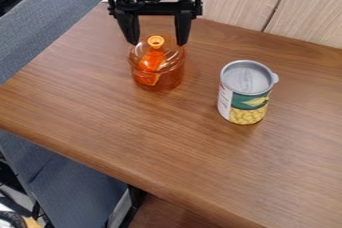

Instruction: Removed the cover of the bottle and put it on the top left side of the table

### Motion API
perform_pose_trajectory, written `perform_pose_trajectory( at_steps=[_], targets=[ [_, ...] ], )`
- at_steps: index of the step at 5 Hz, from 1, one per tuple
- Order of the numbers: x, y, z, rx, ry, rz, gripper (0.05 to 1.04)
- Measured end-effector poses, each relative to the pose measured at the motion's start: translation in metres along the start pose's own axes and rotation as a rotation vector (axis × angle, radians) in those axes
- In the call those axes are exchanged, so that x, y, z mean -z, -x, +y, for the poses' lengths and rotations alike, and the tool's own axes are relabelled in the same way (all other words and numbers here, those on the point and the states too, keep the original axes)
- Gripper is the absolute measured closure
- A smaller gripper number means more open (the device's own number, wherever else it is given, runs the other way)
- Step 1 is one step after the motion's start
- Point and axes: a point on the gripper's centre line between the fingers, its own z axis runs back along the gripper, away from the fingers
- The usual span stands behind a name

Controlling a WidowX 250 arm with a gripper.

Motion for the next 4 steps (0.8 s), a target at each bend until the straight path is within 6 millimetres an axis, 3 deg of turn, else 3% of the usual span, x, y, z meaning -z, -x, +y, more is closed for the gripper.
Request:
perform_pose_trajectory(
  at_steps=[1,4],
  targets=[
    [0.007,0.003,0.000,0.000,-0.006,0.026,0.084],
    [0.020,-0.031,0.025,-0.098,-0.028,0.038,0.084]
  ],
)
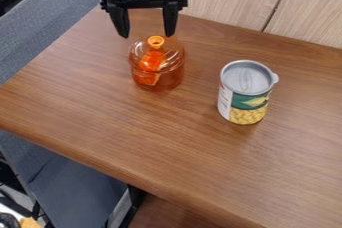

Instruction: Removed the cover of the bottle and put it on the top left side of the table

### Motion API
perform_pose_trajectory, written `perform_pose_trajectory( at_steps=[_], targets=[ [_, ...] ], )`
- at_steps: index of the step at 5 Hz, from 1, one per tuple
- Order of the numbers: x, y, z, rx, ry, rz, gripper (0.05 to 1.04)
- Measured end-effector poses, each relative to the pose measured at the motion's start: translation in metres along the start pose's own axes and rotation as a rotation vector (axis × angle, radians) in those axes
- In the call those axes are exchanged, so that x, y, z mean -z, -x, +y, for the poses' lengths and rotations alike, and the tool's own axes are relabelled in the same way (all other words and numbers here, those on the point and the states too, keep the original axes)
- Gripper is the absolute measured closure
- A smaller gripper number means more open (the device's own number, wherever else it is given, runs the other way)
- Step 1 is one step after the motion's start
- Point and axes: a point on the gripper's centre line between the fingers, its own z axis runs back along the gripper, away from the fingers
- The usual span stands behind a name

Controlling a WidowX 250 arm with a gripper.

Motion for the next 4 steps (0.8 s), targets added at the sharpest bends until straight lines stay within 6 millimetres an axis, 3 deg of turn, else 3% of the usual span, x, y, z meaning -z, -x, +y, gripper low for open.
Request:
perform_pose_trajectory(
  at_steps=[4],
  targets=[
    [0.046,-0.016,-0.011,0.008,-0.032,0.049,0.084]
  ],
)
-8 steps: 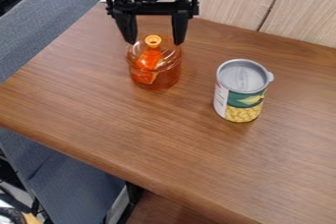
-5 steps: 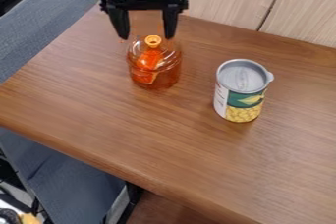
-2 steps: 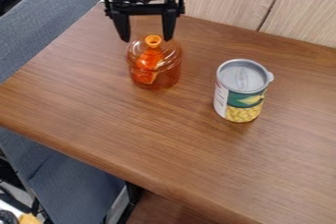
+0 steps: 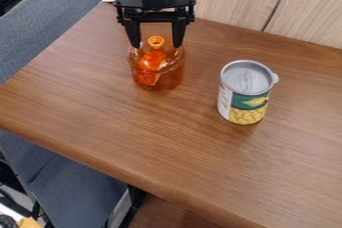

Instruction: Removed the cover of the bottle and put it on the top left side of the table

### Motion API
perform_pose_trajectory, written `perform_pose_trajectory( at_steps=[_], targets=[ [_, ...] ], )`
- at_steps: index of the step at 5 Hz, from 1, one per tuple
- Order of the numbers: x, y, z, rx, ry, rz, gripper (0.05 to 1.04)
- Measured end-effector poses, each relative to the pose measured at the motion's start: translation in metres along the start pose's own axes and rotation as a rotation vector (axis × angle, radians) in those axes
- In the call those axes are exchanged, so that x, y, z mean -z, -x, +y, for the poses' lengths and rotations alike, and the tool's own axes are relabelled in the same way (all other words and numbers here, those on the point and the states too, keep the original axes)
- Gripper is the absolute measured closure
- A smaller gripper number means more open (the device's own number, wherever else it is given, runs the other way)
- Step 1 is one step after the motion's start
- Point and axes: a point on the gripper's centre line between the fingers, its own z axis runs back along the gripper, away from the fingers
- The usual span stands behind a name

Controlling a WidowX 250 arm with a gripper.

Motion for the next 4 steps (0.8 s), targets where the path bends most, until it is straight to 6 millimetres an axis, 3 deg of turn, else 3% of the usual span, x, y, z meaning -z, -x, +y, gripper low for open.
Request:
perform_pose_trajectory(
  at_steps=[1,3,4],
  targets=[
    [0.0043,0.0010,0.0003,-0.003,-0.005,0.011,0.137],
    [0.0037,-0.0019,0.0004,-0.018,-0.006,-0.017,0.671],
    [0.0036,-0.0002,0.0004,-0.023,0.014,-0.002,0.686]
  ],
)
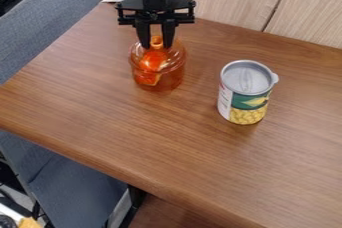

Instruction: Removed the cover of the bottle and put it on the top left side of the table

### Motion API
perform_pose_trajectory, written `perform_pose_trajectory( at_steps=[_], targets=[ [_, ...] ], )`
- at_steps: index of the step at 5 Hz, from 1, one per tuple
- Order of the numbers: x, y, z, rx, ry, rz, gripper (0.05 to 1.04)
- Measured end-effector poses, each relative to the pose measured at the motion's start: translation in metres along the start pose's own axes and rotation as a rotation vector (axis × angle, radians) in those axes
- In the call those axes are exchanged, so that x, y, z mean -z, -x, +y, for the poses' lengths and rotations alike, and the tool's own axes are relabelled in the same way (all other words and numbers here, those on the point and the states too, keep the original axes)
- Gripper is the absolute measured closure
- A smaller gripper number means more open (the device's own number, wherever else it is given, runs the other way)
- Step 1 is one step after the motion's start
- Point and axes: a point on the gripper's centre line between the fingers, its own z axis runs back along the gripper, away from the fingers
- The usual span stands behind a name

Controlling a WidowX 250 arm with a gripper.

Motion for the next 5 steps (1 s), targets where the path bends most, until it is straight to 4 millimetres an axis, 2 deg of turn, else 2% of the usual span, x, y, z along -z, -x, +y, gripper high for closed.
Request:
perform_pose_trajectory(
  at_steps=[2,3,4,5],
  targets=[
    [-0.008,0.000,0.007,-0.043,0.014,0.051,0.687],
    [-0.026,-0.012,0.009,-0.073,0.032,0.030,0.687],
    [-0.049,-0.033,0.015,-0.136,0.058,-0.012,0.687],
    [-0.047,-0.060,0.026,-0.209,0.049,-0.025,0.687]
  ],
)
